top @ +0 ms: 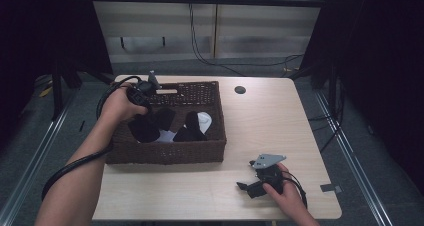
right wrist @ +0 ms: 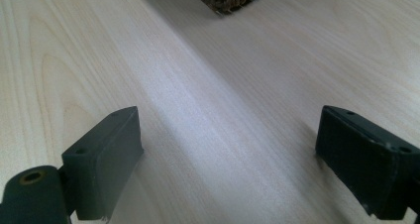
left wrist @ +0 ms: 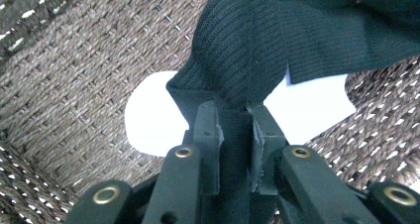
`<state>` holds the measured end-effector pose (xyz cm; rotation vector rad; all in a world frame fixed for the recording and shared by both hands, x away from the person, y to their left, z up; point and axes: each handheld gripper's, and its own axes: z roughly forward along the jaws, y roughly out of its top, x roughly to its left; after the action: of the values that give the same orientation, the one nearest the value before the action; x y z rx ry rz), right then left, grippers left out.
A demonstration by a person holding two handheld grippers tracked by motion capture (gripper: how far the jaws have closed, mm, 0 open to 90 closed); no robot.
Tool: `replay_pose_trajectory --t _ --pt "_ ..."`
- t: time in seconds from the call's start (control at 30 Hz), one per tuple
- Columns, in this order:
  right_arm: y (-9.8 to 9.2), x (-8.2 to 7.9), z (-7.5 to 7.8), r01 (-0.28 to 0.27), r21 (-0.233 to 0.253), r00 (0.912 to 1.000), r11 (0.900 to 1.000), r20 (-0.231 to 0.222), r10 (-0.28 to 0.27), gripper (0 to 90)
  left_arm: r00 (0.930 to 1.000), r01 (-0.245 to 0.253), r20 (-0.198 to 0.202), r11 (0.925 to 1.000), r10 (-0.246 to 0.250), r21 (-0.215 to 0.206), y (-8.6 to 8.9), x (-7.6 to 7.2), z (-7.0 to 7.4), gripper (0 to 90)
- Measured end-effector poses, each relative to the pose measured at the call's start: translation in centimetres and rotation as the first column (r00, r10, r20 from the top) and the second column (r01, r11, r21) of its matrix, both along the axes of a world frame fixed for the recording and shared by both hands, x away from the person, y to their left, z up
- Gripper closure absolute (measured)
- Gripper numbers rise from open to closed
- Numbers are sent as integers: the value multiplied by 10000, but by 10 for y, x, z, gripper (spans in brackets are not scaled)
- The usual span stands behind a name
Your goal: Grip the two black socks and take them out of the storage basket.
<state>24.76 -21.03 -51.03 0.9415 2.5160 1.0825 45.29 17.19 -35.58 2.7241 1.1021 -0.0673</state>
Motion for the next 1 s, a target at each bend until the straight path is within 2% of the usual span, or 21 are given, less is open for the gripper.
replay_pose_trajectory --t 0.2,0.33,0.47,0.53,0.67,0.8,0.83,0.87,0.93,1.0 --pt "0 0 0 -1 3 10000 10000 -3 1 99 9997 148 183 9999 -147 -6 1 -5 28 775" --pt "0 0 0 1 3 10000 10000 -2 -1 99 9991 411 62 9991 -410 -98 -3 -13 46 776" --pt "0 0 0 1 3 10000 10000 -1 -1 99 9957 925 -17 9956 -925 -163 -11 -25 59 776" --pt "0 0 0 1 1 10000 10000 -1 -1 99 9916 1295 36 9906 -1294 -436 -17 -36 66 776" --pt "0 0 0 0 -2 10000 10000 -3 0 98 9804 1965 -32 9797 -1968 -406 -30 -56 72 777" --pt "0 0 0 -1 -4 10000 10000 -8 1 99 9629 2691 -144 9628 -2695 -256 -45 -80 77 777" --pt "0 0 0 -3 -5 10000 10000 -4 3 99 9573 2885 -118 9572 -2888 -235 -48 -86 78 777" --pt "0 0 0 1 9 10000 10000 0 -1 98 9473 3199 -130 9474 -3200 -111 -52 -91 79 777" --pt "0 0 0 0 14 10000 10000 3 0 98 9395 3424 -76 9394 -3425 -151 -60 -102 78 777" --pt "0 0 0 -1 10 10000 10000 4 1 98 9253 3787 -164 9253 -3790 -191 -67 -113 74 777"
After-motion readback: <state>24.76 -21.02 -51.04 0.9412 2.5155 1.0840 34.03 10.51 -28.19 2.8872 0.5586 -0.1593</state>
